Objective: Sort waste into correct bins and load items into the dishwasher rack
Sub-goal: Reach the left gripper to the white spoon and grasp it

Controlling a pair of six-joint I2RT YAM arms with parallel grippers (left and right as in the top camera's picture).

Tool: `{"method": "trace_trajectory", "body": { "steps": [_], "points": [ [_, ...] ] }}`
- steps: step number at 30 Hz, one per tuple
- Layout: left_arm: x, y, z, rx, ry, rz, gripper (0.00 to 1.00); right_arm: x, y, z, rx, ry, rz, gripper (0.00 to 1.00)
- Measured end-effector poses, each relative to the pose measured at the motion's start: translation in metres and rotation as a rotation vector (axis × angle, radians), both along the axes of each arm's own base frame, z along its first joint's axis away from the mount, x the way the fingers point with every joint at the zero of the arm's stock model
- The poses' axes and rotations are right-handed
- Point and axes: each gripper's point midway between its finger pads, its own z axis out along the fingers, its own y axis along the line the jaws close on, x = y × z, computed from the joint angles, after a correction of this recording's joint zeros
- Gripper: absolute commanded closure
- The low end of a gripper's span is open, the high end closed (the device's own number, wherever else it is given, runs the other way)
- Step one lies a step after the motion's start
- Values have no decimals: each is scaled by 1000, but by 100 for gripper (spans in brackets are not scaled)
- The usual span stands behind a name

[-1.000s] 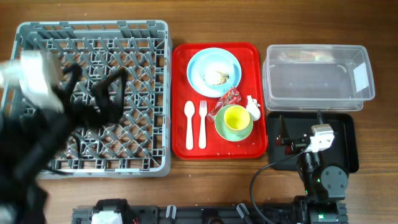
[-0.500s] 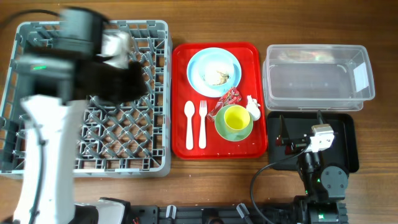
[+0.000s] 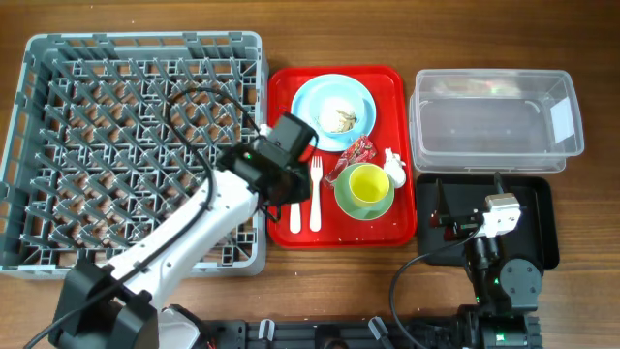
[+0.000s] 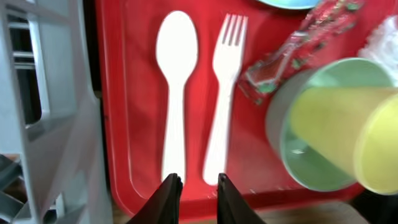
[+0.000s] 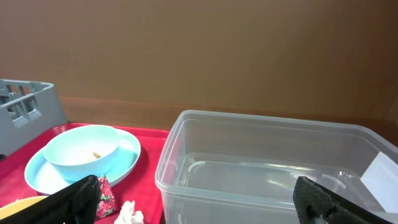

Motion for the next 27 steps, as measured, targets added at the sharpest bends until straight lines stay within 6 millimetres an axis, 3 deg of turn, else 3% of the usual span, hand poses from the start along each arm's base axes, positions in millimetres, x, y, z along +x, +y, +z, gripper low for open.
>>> {"method": "trace_trajectory", "body": {
  "steps": [11,23,27],
  "points": [
    [7,-3,-28,14,-106,58,82,0,0,0,0,0,0,0],
    [16,-2,-33,17,-161,121,81,0,0,0,0,0,0,0],
    [16,-7,-49,49,-152,111,81,0,0,0,0,0,0,0]
  ]
}}
